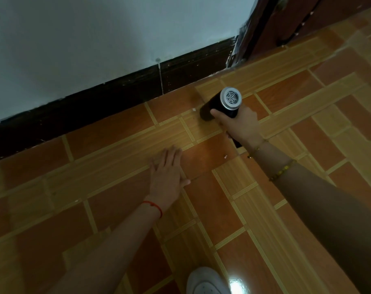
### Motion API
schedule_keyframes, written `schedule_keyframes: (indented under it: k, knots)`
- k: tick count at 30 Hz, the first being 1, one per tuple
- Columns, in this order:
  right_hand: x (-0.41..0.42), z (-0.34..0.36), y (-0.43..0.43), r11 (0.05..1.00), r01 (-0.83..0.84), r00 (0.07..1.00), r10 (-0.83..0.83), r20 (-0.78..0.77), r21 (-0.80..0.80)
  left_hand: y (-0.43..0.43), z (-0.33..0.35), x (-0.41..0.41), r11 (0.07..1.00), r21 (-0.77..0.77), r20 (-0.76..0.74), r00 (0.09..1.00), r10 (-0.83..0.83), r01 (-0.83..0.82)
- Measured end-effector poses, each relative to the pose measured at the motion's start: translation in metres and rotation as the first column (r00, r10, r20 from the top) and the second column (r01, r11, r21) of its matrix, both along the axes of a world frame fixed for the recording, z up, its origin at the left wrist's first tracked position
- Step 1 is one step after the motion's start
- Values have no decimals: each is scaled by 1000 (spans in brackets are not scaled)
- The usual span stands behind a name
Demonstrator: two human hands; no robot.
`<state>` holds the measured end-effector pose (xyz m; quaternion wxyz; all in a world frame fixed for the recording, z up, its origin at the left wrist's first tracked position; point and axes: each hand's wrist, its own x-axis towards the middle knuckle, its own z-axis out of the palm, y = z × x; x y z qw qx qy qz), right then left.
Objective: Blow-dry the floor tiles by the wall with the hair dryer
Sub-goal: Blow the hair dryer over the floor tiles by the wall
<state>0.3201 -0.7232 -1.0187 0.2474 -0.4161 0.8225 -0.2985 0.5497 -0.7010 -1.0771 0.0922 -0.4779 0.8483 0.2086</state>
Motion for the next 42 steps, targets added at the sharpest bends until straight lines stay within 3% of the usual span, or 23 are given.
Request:
schedule_keyframes:
  k: [13,19,25,33,42]
  knots:
    - [16,2,-31,996,-87,996,87,13,-21,2,-3,0,999,-34,-5,1000,6,-6]
    - [13,0,-32,1000,-6,994,4,-107,-13,2,-3,0,1000,-23,-3,1000,8,-8]
    - [-9,1,-23,985,170,979,-170,-113,-13,3,-5,3,1000,-11,-52,999,15,-16]
    - [-16,6,-16,998,66,996,-65,-64,15,2,-8,4,1000,12,-75,997,12,-11]
    - [-11,-1,31,994,110,993,-109,-37,13,3,-17,15,998,59,-99,995,-27,33]
